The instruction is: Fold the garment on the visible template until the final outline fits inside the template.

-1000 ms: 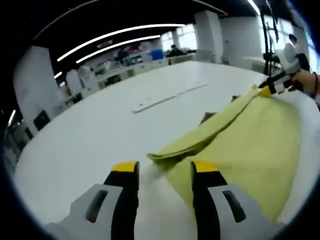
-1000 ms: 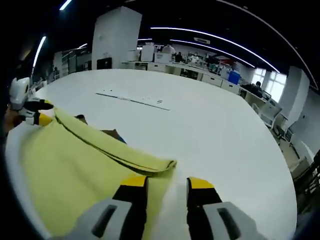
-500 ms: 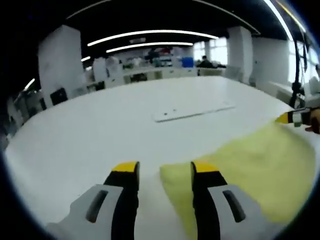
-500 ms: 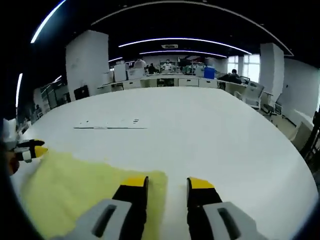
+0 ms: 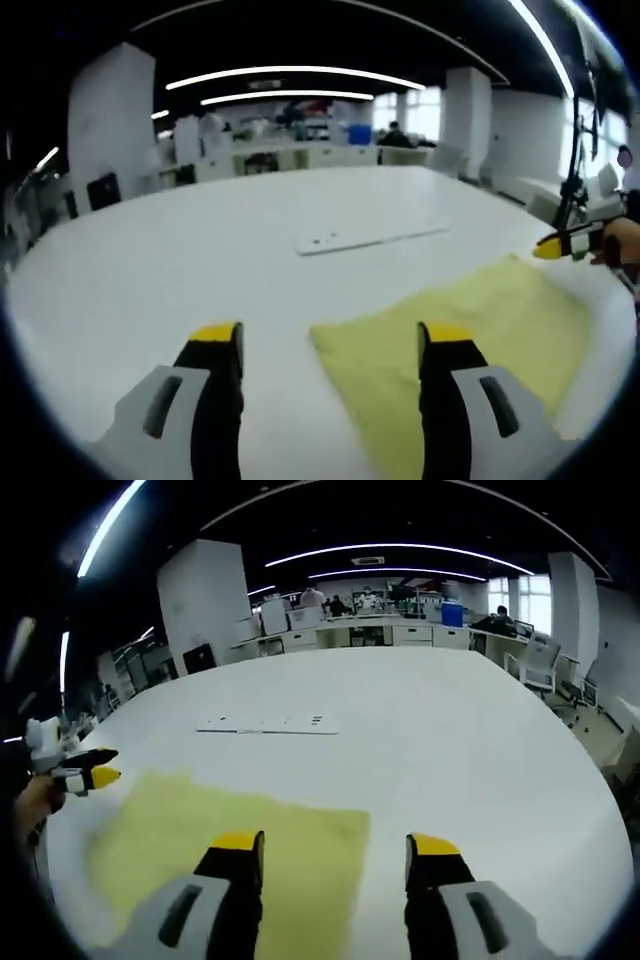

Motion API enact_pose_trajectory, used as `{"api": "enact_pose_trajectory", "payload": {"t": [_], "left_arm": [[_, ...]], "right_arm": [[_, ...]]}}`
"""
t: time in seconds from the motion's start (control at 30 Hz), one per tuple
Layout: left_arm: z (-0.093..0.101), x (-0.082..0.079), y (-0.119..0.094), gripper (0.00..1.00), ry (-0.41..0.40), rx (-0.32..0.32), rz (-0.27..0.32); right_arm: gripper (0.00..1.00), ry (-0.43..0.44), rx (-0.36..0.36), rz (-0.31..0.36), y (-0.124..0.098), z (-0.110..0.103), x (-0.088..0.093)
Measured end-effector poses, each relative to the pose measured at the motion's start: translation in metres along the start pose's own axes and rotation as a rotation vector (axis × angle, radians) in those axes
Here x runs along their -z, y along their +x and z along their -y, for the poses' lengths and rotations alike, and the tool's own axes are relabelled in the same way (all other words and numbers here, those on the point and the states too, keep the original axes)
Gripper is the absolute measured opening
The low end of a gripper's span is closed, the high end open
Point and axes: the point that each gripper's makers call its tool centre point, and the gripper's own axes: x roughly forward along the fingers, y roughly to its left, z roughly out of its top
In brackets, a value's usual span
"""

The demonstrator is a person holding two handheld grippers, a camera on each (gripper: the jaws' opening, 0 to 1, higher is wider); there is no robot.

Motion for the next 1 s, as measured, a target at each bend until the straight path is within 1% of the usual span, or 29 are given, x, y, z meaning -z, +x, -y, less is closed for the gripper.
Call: {"api": "enact_pose_trajectory", "payload": {"t": [0.07, 0.17, 0.27, 0.3, 0.47, 0.57, 0.63, 0.73, 0.87, 1.0], "left_arm": [[0.003, -0.001, -0.008, 0.73, 0.014, 0.023, 0.004], [0.007, 0.000, -0.019, 0.77, 0.033, 0.060, 0.004], [0.012, 0.004, -0.031, 0.75, 0.057, 0.085, -0.008], [0.014, 0.007, -0.035, 0.75, 0.064, 0.094, -0.022], [0.019, 0.017, -0.053, 0.74, 0.076, 0.129, -0.037], [0.021, 0.027, -0.061, 0.71, 0.066, 0.146, -0.063], [0.027, 0.035, -0.067, 0.70, 0.031, 0.177, -0.089], [0.026, 0.041, -0.072, 0.68, 0.031, 0.172, -0.099], [0.027, 0.048, -0.076, 0.64, -0.014, 0.178, -0.110], [0.031, 0.056, -0.081, 0.61, -0.037, 0.183, -0.128]], "right_arm": [[0.65, -0.008, -0.020, -0.007, -0.008, -0.006, 0.001], [0.67, -0.005, -0.053, -0.014, -0.018, -0.014, 0.005], [0.68, -0.020, -0.064, -0.028, -0.028, -0.019, 0.011], [0.68, -0.029, -0.066, -0.034, -0.033, -0.020, 0.013], [0.68, -0.038, -0.087, -0.046, -0.050, -0.022, 0.019], [0.67, -0.056, -0.090, -0.065, -0.063, -0.024, 0.025], [0.66, -0.058, -0.097, -0.077, -0.071, -0.026, 0.031], [0.66, -0.054, -0.103, -0.087, -0.080, -0.028, 0.038], [0.62, -0.041, -0.112, -0.093, -0.090, -0.029, 0.049], [0.57, -0.024, -0.117, -0.127, -0.098, -0.030, 0.070]]}}
